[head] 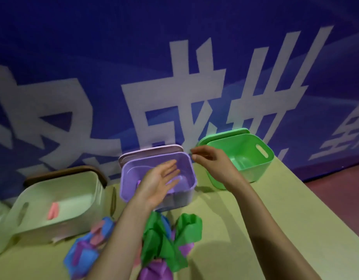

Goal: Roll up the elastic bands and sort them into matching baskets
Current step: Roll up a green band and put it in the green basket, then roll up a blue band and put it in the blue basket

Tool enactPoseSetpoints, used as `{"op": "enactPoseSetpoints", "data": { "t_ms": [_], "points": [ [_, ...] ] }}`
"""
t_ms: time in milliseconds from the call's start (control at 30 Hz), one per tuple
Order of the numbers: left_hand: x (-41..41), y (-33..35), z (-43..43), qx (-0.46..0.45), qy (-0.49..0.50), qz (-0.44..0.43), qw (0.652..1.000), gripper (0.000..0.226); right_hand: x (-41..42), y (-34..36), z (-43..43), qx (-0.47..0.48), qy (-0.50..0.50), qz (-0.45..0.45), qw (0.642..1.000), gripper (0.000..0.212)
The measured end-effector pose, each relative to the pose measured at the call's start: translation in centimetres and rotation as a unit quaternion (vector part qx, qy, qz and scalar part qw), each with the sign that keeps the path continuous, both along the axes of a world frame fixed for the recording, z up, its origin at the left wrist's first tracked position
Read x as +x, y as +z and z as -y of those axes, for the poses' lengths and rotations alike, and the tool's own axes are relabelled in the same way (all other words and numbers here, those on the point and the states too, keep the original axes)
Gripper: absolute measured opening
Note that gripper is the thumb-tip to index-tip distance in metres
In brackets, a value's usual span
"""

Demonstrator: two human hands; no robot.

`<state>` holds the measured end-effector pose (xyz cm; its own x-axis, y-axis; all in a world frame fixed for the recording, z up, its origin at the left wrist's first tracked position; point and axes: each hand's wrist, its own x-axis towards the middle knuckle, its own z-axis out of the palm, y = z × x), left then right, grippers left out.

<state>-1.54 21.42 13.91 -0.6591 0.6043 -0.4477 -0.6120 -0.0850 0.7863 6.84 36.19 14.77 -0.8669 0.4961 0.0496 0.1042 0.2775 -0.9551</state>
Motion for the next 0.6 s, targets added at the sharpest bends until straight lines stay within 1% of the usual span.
{"op": "enactPoseSetpoints", "data": {
  "t_ms": [67, 167, 267, 367, 400, 467, 533, 600],
  "points": [
    [0.6, -1.2, 4.7, 0.001, 0.064, -0.022, 0.998, 0.023, 0.7, -0.4, 4.2, -0.016, 0.025, -0.023, 0.999, 0.017],
    [1.5, -3.7, 10.4, -0.015, 0.119, -0.048, 0.992, 0.018, 1.4, -2.4, 9.6, -0.028, 0.059, -0.03, 0.997, 0.017],
    [2.3, -6.5, 14.7, -0.043, 0.134, -0.082, 0.987, 0.018, 1.7, -5.7, 13.4, -0.034, 0.079, -0.014, 0.996, 0.016],
    [3.2, -9.5, 17.8, -0.068, 0.14, -0.114, 0.981, 0.018, 1.9, -9.9, 16.4, -0.027, 0.068, 0.015, 0.997, 0.018],
    [3.3, -10.7, 18.7, -0.075, 0.145, -0.122, 0.979, 0.017, 2.0, -11.3, 17.3, -0.011, 0.064, 0.024, 0.998, 0.02],
    [3.5, -13.6, 20.1, -0.1, 0.15, -0.156, 0.971, 0.015, 2.3, -14.3, 18.5, 0.075, 0.048, 0.053, 0.995, 0.029],
    [3.7, -16.4, 20.9, -0.133, 0.134, -0.221, 0.957, 0.019, 2.4, -17.2, 18.9, 0.18, 0.028, 0.074, 0.98, 0.045],
    [4.0, -18.9, 21.2, -0.158, 0.107, -0.274, 0.943, 0.027, 2.5, -19.9, 19.2, 0.225, 0.014, 0.104, 0.969, 0.063]
  ]
}}
